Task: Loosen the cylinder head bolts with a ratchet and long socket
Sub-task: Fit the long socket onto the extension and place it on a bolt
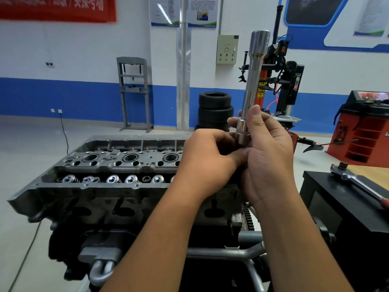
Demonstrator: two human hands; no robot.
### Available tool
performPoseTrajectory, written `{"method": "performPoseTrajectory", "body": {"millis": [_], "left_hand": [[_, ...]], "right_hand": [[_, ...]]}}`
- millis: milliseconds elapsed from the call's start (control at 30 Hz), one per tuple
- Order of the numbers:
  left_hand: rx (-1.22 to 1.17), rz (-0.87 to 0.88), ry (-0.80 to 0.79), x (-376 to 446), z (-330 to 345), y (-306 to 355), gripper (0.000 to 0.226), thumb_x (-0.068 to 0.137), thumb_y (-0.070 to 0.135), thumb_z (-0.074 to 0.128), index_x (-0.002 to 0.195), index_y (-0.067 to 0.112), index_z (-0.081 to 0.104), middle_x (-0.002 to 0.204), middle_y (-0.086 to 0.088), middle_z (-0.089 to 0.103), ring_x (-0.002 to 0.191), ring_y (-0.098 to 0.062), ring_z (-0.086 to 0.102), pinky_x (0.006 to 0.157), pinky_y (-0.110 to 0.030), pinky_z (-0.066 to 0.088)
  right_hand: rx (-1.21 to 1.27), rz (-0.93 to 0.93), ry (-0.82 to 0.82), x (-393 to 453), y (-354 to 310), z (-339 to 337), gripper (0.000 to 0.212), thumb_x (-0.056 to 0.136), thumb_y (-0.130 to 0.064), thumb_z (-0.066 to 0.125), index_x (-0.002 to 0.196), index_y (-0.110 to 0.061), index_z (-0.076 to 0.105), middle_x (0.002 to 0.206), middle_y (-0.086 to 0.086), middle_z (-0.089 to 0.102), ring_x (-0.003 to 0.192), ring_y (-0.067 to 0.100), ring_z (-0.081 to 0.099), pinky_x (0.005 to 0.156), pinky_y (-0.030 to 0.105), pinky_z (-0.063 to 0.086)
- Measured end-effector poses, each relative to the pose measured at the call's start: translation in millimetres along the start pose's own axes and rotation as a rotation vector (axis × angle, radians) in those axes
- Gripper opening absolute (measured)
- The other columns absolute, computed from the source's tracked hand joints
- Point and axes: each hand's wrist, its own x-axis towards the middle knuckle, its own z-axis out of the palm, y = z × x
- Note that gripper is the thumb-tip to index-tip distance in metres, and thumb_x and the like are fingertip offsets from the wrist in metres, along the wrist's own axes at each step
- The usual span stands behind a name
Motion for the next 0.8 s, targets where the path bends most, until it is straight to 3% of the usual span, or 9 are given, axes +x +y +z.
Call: {"method": "performPoseTrajectory", "body": {"millis": [100, 300, 400, 467, 533, 633, 700, 800], "left_hand": [[0.018, -0.002, 0.013, -0.1, 0.2, -1.0, 0.014, 0.085, 0.021, 0.086, 0.097, 0.021, 0.081, 0.093, 0.006, 0.079, 0.091, -0.011, 0.075, 0.087, -0.042, 0.064], [-0.027, 0.003, -0.088, -1.9, -1.6, 1.7, 0.013, 0.096, 0.017, 0.075, 0.105, 0.022, 0.082, 0.097, 0.004, 0.081, 0.096, -0.015, 0.076, 0.092, -0.047, 0.062], [-0.003, 0.011, -0.025, -1.7, -0.9, 0.0, 0.012, 0.089, 0.021, 0.083, 0.1, 0.021, 0.082, 0.094, 0.006, 0.08, 0.093, -0.012, 0.076, 0.09, -0.044, 0.062], [0.002, 0.009, 0.006, -1.4, -0.5, -1.3, 0.013, 0.085, 0.022, 0.086, 0.097, 0.021, 0.082, 0.093, 0.008, 0.08, 0.091, -0.01, 0.076, 0.088, -0.043, 0.064], [-0.007, 0.013, -0.011, -1.2, -1.1, -0.9, 0.012, 0.087, 0.02, 0.084, 0.099, 0.021, 0.082, 0.093, 0.008, 0.08, 0.091, -0.009, 0.076, 0.088, -0.042, 0.064], [-0.047, 0.005, -0.092, -1.8, -2.0, 1.0, 0.015, 0.094, 0.015, 0.077, 0.106, 0.021, 0.082, 0.097, 0.006, 0.081, 0.095, -0.011, 0.077, 0.091, -0.044, 0.063], [-0.048, 0.003, -0.084, -1.9, -2.3, 1.5, 0.016, 0.093, 0.013, 0.077, 0.106, 0.021, 0.082, 0.097, 0.005, 0.081, 0.095, -0.01, 0.076, 0.093, -0.044, 0.062], [0.004, 0.009, -0.016, -1.2, -1.0, -0.3, 0.012, 0.086, 0.018, 0.085, 0.098, 0.02, 0.081, 0.091, 0.007, 0.08, 0.089, -0.006, 0.075, 0.089, -0.04, 0.063]], "right_hand": [[-0.013, -0.028, 0.005, -1.5, -1.3, -0.2, 0.035, 0.073, -0.042, 0.079, 0.089, -0.013, 0.068, 0.089, 0.011, 0.073, 0.081, 0.031, 0.064, 0.093, 0.073, 0.052], [-0.065, -0.015, 0.019, -0.6, 1.0, 1.4, 0.037, 0.081, -0.052, 0.065, 0.081, -0.015, 0.073, 0.084, 0.006, 0.076, 0.084, 0.027, 0.07, 0.095, 0.068, 0.054], [-0.025, -0.003, -0.013, -1.6, -0.6, 0.2, 0.036, 0.074, -0.052, 0.076, 0.083, -0.017, 0.074, 0.086, 0.008, 0.074, 0.08, 0.026, 0.067, 0.094, 0.068, 0.054], [-0.035, -0.009, -0.016, -2.5, -1.4, -0.9, 0.05, 0.062, -0.05, 0.086, 0.09, -0.012, 0.07, 0.089, 0.011, 0.071, 0.078, 0.028, 0.064, 0.089, 0.069, 0.054], [-0.061, -0.019, -0.01, -2.6, -0.7, -1.3, 0.055, 0.062, -0.051, 0.086, 0.093, -0.008, 0.071, 0.089, 0.013, 0.069, 0.079, 0.03, 0.063, 0.089, 0.072, 0.054], [-0.087, -0.013, -0.015, -2.2, 0.6, -1.6, 0.043, 0.076, -0.054, 0.074, 0.085, -0.012, 0.075, 0.09, 0.011, 0.073, 0.092, 0.039, 0.069, 0.092, 0.071, 0.054], [-0.069, 0.005, -0.015, -1.7, -0.3, -1.3, 0.036, 0.079, -0.053, 0.07, 0.079, -0.018, 0.077, 0.089, 0.009, 0.075, 0.089, 0.034, 0.069, 0.094, 0.07, 0.053], [-0.014, 0.006, -0.012, -2.0, -1.5, -1.2, 0.04, 0.071, -0.048, 0.08, 0.09, -0.013, 0.072, 0.089, 0.01, 0.073, 0.081, 0.031, 0.065, 0.091, 0.072, 0.053]]}}
